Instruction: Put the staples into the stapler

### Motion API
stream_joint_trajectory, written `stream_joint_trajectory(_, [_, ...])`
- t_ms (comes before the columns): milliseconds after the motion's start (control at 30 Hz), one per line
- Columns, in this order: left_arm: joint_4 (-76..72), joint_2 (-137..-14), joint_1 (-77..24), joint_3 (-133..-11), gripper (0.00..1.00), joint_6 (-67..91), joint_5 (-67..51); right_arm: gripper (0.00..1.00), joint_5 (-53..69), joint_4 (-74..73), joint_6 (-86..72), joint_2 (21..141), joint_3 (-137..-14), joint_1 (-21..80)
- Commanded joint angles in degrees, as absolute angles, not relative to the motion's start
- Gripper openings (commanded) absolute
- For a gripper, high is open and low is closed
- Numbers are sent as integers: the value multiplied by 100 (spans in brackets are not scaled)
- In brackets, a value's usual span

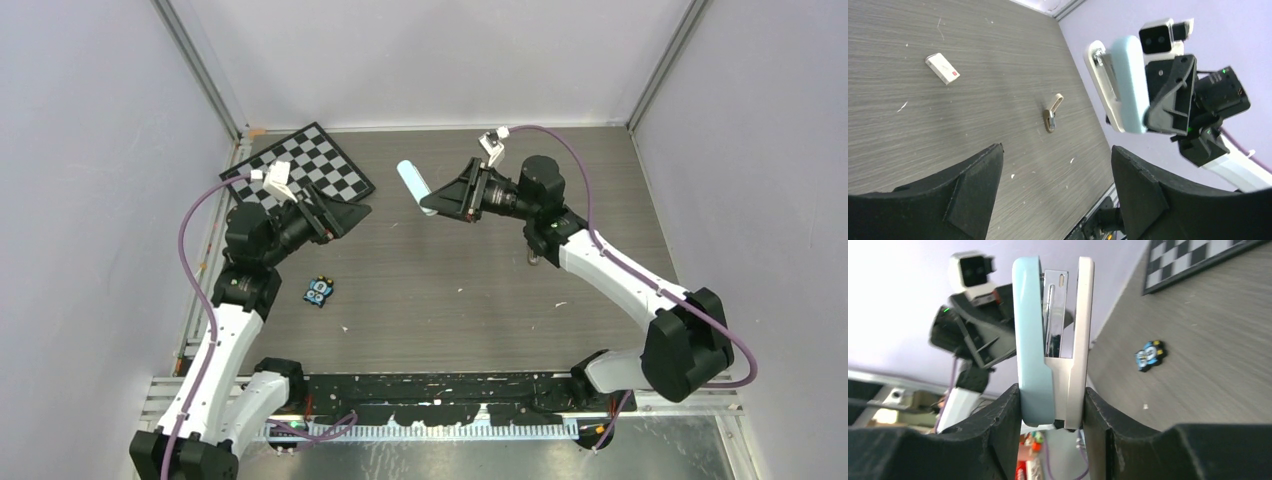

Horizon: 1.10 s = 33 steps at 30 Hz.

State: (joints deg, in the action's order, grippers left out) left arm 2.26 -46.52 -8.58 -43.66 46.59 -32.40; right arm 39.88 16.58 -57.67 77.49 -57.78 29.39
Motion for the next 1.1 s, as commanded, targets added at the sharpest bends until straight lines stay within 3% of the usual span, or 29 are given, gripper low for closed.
stream_joint_trajectory(0, [-722, -4918, -800, -4403, 77, 5604, -3261, 31, 4922, 3729, -7101, 7795, -5622, 2967])
stream_joint_trajectory(233, [-1778, -5580, -800, -4414, 63, 6761, -3814, 31, 5089, 4711, -7789, 8044, -5463, 3017])
stream_joint_trajectory(700, [-2414, -5851, -823, -4393, 63, 7091, -4012, 30, 4947, 4452, -7495, 8244, -5548, 3308])
stream_joint_trajectory(1067, [-2399, -6061, -1105, -4350, 40, 7102, -3911, 30, 4811, 4348, -7300, 8206, -5528, 3393])
